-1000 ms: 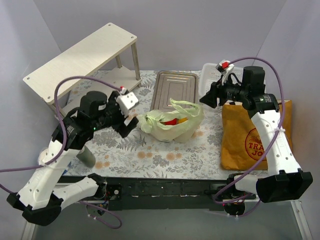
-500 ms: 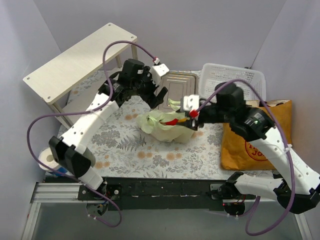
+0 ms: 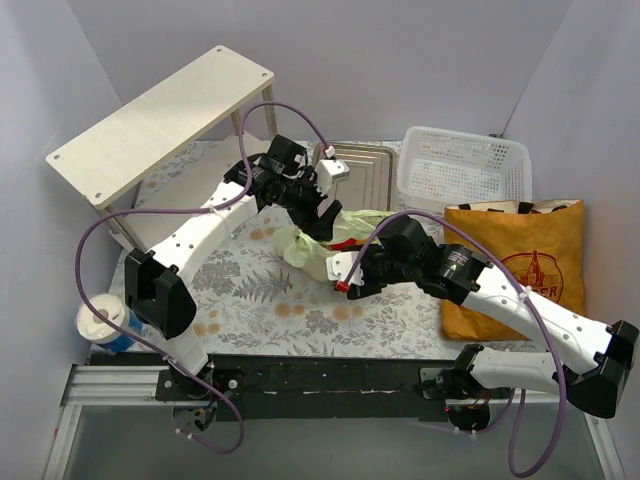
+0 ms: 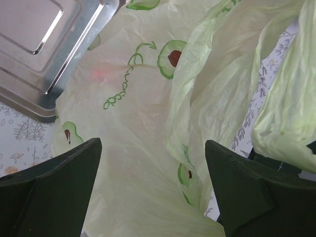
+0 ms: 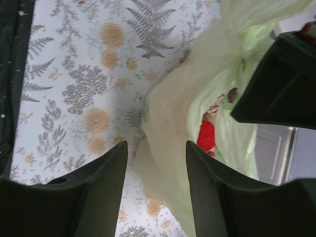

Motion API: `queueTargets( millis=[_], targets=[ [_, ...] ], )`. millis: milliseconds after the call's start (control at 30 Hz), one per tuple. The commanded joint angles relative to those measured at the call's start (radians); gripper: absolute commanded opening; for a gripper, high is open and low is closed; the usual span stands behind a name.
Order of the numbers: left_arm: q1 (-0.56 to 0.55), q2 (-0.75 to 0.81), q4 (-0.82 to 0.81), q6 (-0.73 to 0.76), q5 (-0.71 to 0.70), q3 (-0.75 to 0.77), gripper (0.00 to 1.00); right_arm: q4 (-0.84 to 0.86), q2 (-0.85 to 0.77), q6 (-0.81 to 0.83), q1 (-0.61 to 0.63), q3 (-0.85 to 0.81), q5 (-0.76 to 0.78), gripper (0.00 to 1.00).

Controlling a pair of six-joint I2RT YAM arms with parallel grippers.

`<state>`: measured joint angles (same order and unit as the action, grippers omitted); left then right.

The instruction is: Untie the knot of the grocery bags and take out the mixed food

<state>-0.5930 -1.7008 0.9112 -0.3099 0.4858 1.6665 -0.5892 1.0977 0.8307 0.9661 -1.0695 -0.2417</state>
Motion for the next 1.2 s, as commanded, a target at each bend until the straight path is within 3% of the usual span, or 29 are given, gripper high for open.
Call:
queueTargets(
  millis=[0,167,267,300,333,400,500,667,767,867,900,967,1067,1167],
  targets=[
    [0.002,-0.034,0.017,-0.001,0.076,0.015,0.85,0.156,-0.015,0.019,0.010,0.017,0.091,0.58],
    [0.002,-0.109,0.008,0.003,0.017,0.009,0.70,0.267,-0.006,0.054,0.037,0.142,0.189,0.58],
    [0.004,-0.141,-0.005,0.005,0.033,0.019,0.37,0.331,0.002,0.076,0.052,0.254,0.234,0.52],
    [0.004,-0.148,-0.005,0.002,0.049,0.027,0.11,0.342,-0.001,0.093,0.054,0.282,0.237,0.36],
    [0.004,-0.160,0.002,0.000,0.056,0.039,0.00,0.341,-0.008,0.099,0.056,0.302,0.239,0.27],
    [0.004,-0.160,-0.001,-0.035,0.057,0.074,0.00,0.313,-0.045,0.104,0.057,0.333,0.213,0.10],
    [0.004,-0.129,-0.018,-0.072,0.082,0.119,0.00,0.159,-0.081,0.102,0.056,0.327,0.125,0.01],
    [0.004,0.011,-0.145,-0.161,0.037,0.116,0.00,-0.044,-0.140,0.114,0.057,0.333,0.025,0.01],
    [0.002,0.099,-0.231,-0.193,0.059,0.035,0.00,-0.043,-0.179,0.071,0.057,0.312,0.053,0.01],
    [0.001,0.177,-0.232,-0.225,0.111,-0.010,0.00,0.021,-0.173,0.027,0.057,0.209,0.099,0.15],
    [0.002,0.194,-0.224,-0.238,0.135,-0.016,0.00,0.044,-0.145,0.025,0.057,0.183,0.105,0.27],
    [0.002,0.207,-0.215,-0.264,0.146,-0.042,0.00,0.071,-0.121,0.047,0.056,0.128,0.096,0.39],
    [0.002,0.213,-0.218,-0.264,0.148,-0.074,0.00,0.120,-0.067,0.083,0.057,0.115,0.070,0.47],
    [0.002,0.204,-0.213,-0.261,0.113,-0.080,0.00,0.216,-0.050,0.052,0.057,0.143,0.077,0.46]
  ],
)
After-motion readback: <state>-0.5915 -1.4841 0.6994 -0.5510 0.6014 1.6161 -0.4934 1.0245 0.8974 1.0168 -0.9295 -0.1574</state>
